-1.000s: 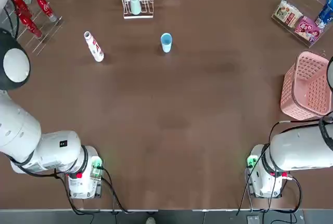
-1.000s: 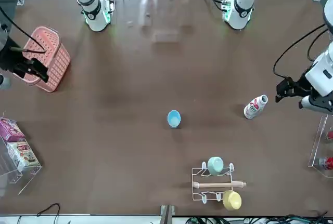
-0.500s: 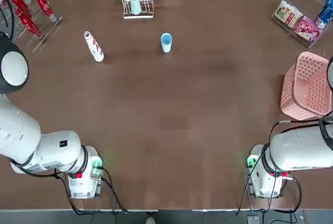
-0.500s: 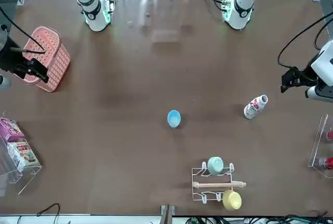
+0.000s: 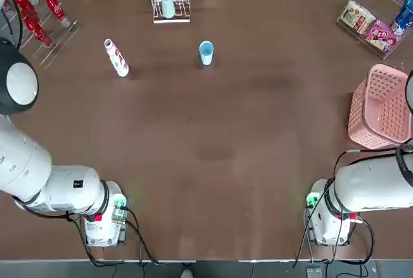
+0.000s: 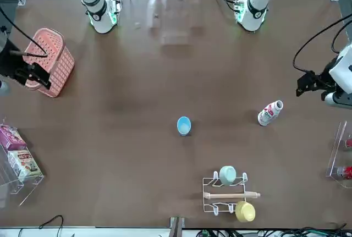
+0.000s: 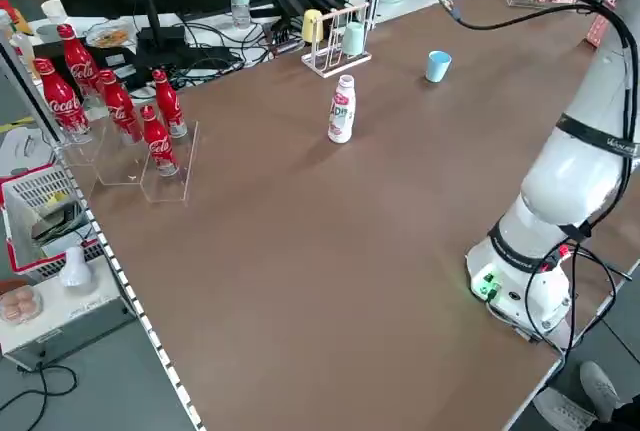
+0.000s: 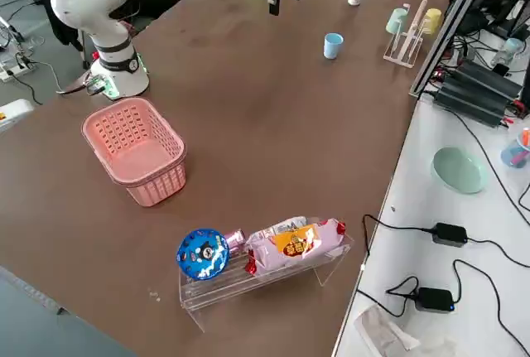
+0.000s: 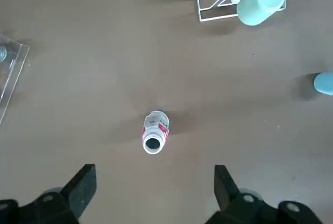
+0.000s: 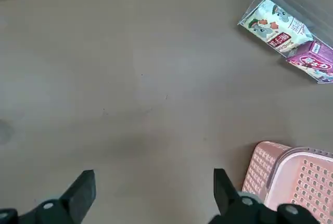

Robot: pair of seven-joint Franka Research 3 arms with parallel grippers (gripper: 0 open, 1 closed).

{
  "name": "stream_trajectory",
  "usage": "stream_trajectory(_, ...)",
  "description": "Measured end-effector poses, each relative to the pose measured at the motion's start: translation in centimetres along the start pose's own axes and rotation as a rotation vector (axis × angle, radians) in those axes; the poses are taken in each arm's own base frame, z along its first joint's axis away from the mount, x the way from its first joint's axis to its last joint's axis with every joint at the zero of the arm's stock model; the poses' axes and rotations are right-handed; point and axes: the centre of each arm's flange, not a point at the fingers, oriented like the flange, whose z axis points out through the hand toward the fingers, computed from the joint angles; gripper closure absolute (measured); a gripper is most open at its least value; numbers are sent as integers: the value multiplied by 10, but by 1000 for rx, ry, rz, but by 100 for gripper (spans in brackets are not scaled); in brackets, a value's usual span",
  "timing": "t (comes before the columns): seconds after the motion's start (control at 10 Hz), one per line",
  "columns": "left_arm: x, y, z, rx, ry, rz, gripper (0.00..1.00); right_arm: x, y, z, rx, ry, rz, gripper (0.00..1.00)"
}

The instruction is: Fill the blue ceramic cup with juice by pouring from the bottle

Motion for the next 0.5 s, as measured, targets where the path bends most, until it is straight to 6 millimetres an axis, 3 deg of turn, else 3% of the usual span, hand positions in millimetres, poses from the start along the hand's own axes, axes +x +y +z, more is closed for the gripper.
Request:
stream_trajectory(0.2, 2, 11, 4, 4, -7, 5, 0, 0, 0, 0, 0, -1, 0, 0)
stream_trajectory(0.5, 3, 5, 4, 9, -5, -7, 0, 1, 0, 0, 2, 8, 1, 0)
